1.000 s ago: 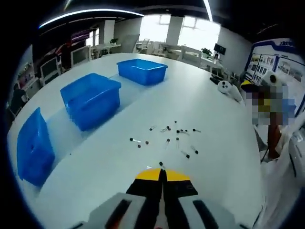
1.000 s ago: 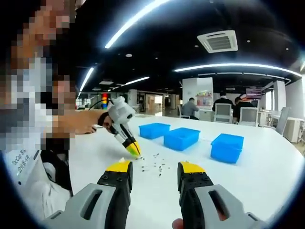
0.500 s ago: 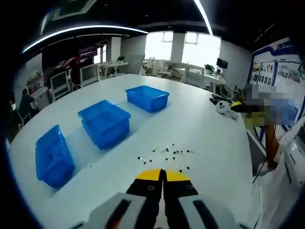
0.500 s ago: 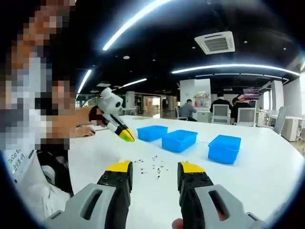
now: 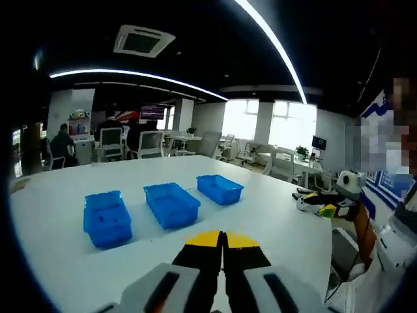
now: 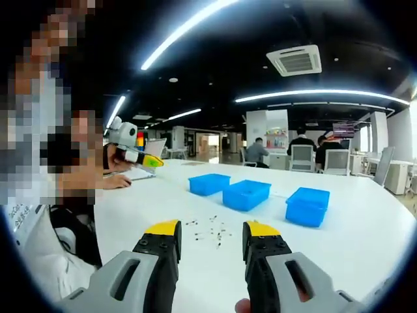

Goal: Pick up the resistors one by one and place each resistor into its matching bin, sorting the parts by color and model until every resistor is separated into the correct bin for its type

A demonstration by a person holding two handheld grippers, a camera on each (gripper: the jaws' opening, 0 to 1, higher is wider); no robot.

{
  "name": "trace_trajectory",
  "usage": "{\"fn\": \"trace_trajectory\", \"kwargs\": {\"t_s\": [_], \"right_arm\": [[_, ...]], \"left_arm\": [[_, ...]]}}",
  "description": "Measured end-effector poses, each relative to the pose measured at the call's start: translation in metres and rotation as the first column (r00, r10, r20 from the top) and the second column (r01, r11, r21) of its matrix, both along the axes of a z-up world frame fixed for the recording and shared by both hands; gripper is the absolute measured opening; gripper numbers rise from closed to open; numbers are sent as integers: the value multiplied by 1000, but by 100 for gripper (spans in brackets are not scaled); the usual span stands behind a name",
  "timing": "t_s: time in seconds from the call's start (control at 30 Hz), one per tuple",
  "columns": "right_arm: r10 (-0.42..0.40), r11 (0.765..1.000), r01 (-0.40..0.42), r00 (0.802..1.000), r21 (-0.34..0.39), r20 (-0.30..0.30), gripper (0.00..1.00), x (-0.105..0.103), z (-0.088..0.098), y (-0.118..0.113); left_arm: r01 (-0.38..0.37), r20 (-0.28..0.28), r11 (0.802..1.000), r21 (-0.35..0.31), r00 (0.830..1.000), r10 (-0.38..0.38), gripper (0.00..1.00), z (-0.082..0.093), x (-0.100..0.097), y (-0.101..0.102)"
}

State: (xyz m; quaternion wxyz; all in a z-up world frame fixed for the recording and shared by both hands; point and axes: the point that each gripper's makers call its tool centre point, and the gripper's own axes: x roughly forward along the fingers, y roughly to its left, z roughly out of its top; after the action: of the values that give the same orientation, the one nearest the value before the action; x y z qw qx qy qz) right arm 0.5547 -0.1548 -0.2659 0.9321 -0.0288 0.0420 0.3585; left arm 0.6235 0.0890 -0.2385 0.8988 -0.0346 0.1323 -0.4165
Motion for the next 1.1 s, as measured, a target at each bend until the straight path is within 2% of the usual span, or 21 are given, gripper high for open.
{"fn": "trace_trajectory", "kwargs": {"t_s": [0.13, 0.4, 0.67, 0.7, 0.77, 0.8, 0.83, 0.87, 0.93, 0.97, 1.0, 1.1], "right_arm": [[-1, 1000, 1, 1000, 0, -2, 40, 1, -1, 0], [-6, 1000, 6, 1000, 0, -5, 40, 0, -2, -2], [-7, 1000, 7, 1000, -1, -5, 40, -2, -3, -3], [-7, 1000, 7, 1000, 0, -5, 40, -2, -3, -3], [-8, 1000, 8, 1000, 0, -6, 40, -3, -4, -3], [-7, 1000, 7, 1000, 0, -7, 40, -3, -4, -3], [-7, 1000, 7, 1000, 0, -7, 40, -3, -5, -3], [-6, 1000, 6, 1000, 0, -8, 40, -3, -5, -2], [-4, 1000, 4, 1000, -2, -9, 40, -4, -6, -2], [-3, 1000, 3, 1000, -1, -10, 40, -4, -6, -2], [-4, 1000, 4, 1000, -2, -9, 40, -4, -6, -2], [-6, 1000, 6, 1000, 1, -6, 40, -5, -5, -3]], "left_arm": [[-64, 21, 995, -72, 998, 66, 4, 1, -3, 16], [-98, 32, 979, -181, 994, 106, 4, 10, -11, 27], [-98, 25, 980, -175, 994, 104, 4, 7, -6, 20], [-90, 20, 983, -159, 995, 94, 4, 4, -6, 18], [-58, -9, 997, -52, 998, 57, 4, -17, -7, 5], [-16, -16, 1000, 22, 1000, 16, 4, -30, -10, -4], [7, 2, 994, 108, 1000, -7, 4, -42, -10, -11], [12, 18, 980, 196, 1000, -16, 7, -54, -8, -17], [72, 18, 927, 368, 996, -85, 23, -81, -9, -29], [90, 5, 911, 402, 995, -101, 30, -88, -9, -33], [114, -15, 897, 427, 993, -119, 31, -96, -8, -39], [157, -62, 873, 462, 987, -145, 30, -108, 2, -54]]}}
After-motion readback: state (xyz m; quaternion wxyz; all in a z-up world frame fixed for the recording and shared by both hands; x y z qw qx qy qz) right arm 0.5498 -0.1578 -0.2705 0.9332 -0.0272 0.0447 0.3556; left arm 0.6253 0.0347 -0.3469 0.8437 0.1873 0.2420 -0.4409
